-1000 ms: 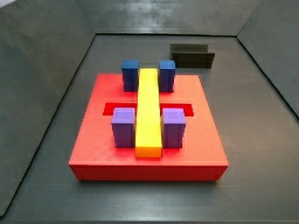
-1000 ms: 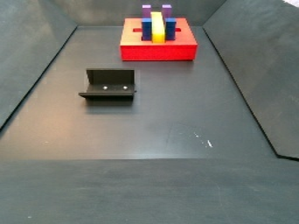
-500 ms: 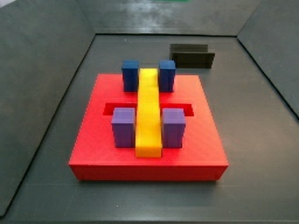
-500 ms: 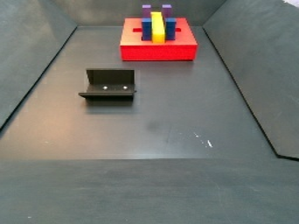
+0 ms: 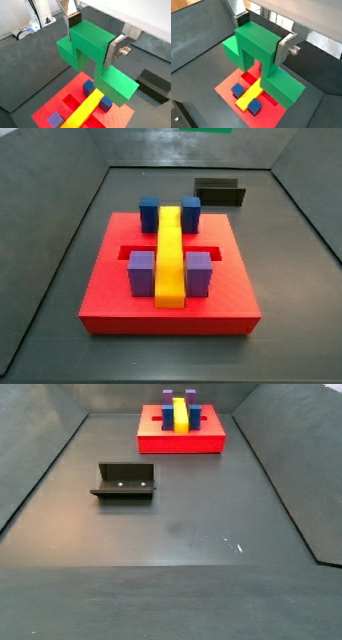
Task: Pick up the green object. Move up. Move to above the board. Insert the green object.
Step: Insert the green object.
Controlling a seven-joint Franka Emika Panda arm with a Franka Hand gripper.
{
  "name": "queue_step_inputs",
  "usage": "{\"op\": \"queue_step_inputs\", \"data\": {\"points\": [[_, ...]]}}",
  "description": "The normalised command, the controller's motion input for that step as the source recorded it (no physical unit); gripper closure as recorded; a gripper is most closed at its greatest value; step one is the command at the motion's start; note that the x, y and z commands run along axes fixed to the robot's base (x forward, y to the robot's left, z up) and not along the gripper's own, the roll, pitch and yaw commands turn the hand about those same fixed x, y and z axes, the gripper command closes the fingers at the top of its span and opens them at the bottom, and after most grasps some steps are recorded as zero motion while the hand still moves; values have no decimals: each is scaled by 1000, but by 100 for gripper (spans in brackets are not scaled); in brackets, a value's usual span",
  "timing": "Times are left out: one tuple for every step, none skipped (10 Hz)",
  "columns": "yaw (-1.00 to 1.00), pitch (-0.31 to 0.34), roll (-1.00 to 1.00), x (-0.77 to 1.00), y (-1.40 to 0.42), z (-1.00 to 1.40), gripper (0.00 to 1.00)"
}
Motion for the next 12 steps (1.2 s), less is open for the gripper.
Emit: {"op": "queue_step_inputs", "data": {"points": [[149,-163,-59,0,-300,-377,100],[151,-187,-33,0,-303,-417,100],[154,-190,0,0,-394,-491,100],[154,-189,43,3,-409,-537,100],[126,-157,91,97,-363,-500,100],[43,-169,126,243,-297,-426,100],[11,-140,113,366,-231,-403,100],[20,-137,107,329,-171,-357,100],[23,-99,144,289,-111,-297,100],[0,-67,179,203,-69,-271,100],[0,-46,164,86,-6,-257,100],[189,-20,263,226,0,-351,100]]}}
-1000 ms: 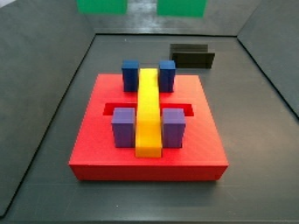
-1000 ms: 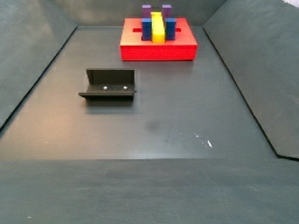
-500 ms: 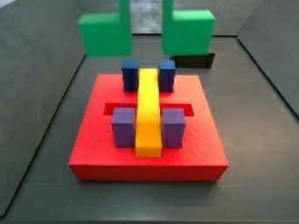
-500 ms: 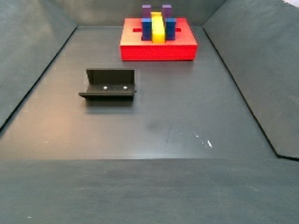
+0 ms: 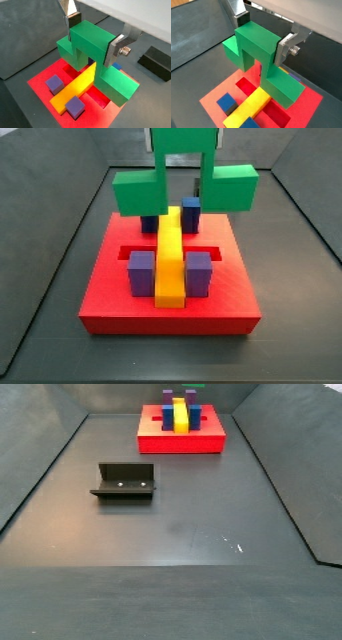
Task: Pick up the green object. Move up. Move to above the board. Insert the green object.
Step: Insert the green object.
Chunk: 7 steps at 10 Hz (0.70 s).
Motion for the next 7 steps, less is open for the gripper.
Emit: {"op": "queue_step_inputs", "data": {"points": [[197,-33,224,243,0,-369,100],[183,-41,221,214,0,-371,100],[200,-36,189,89,0,-340,100],[174,-14,99,0,40,-246,100],[0,0,0,-160,146,-34,100],[0,-11,0,-174,60,-46,100],[0,-47,13,-123,0,-134,100]]}}
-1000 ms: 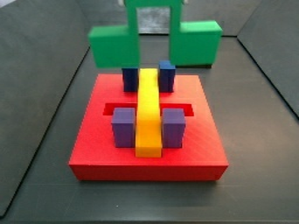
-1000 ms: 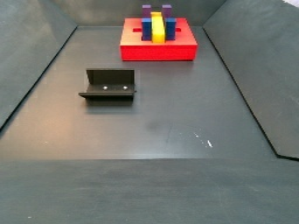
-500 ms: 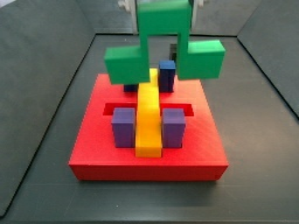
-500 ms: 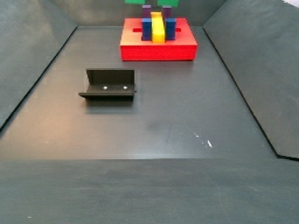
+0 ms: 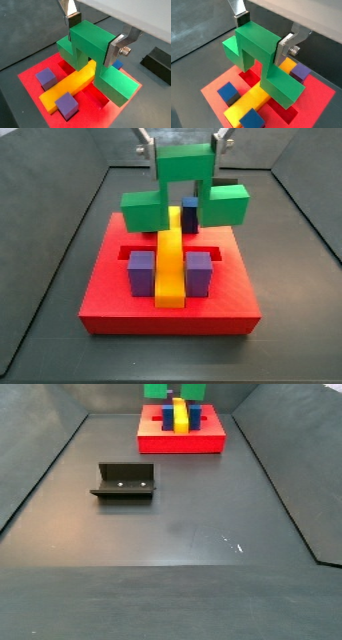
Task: Pick up the green object. Move up. Move to above the board. Insert the green object.
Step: Insert the green object.
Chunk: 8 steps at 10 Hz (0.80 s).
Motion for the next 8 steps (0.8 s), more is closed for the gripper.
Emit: {"op": "queue_step_inputs", "data": {"points": [[0,-51,13,-71,0,-166,100],[0,-57,0,-57,0,-200,100],[0,-56,51,-91,0,-226,100],[0,-60,51,-103,0,-231,100],[0,-51,0,-23,0,-171,100],[0,-47,0,-26,0,-174,100],[0,-54,0,-29,0,-174,100],[0,-46,0,-6,0,-171,100]]}}
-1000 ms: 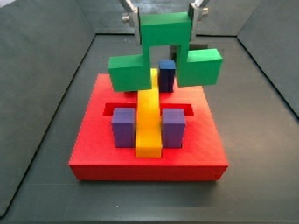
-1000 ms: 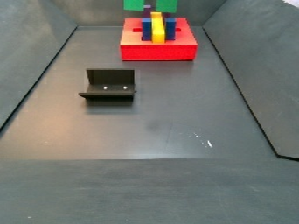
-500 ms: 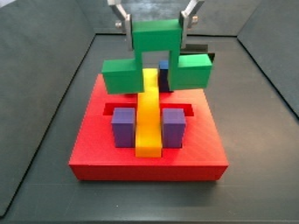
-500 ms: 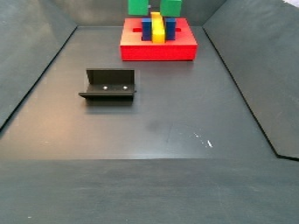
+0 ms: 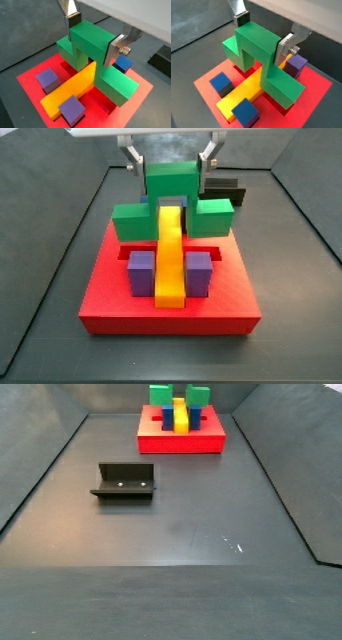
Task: Pick up the green object. Move up. Move to above the board. Insert the green object.
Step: Insert the green object.
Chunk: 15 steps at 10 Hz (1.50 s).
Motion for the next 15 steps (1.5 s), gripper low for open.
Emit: {"op": "queue_step_inputs", "data": {"points": [[0,-40,0,0,0,-180,100],[3,-33,0,0,0,-166,100],[3,-20,0,0,0,-146,100],[6,-13,0,0,0,-134,100],[17,-7,0,0,0,-106,100],[37,-10,0,3,0,-43,100],[14,-7,0,23,-9,-63,100],[11,0,0,31,-14,-54,100],[17,-1,0,63,-31,-37,100],[20,-7,0,74,-31,-40,100],[34,-14,0,94,-40,-49,100],[34,-6,0,83,-29,-46,100],[34,-10,0,80,-23,-49,100],[37,-19,0,83,-26,-74,100],[26,-26,0,83,-43,-103,100]]}}
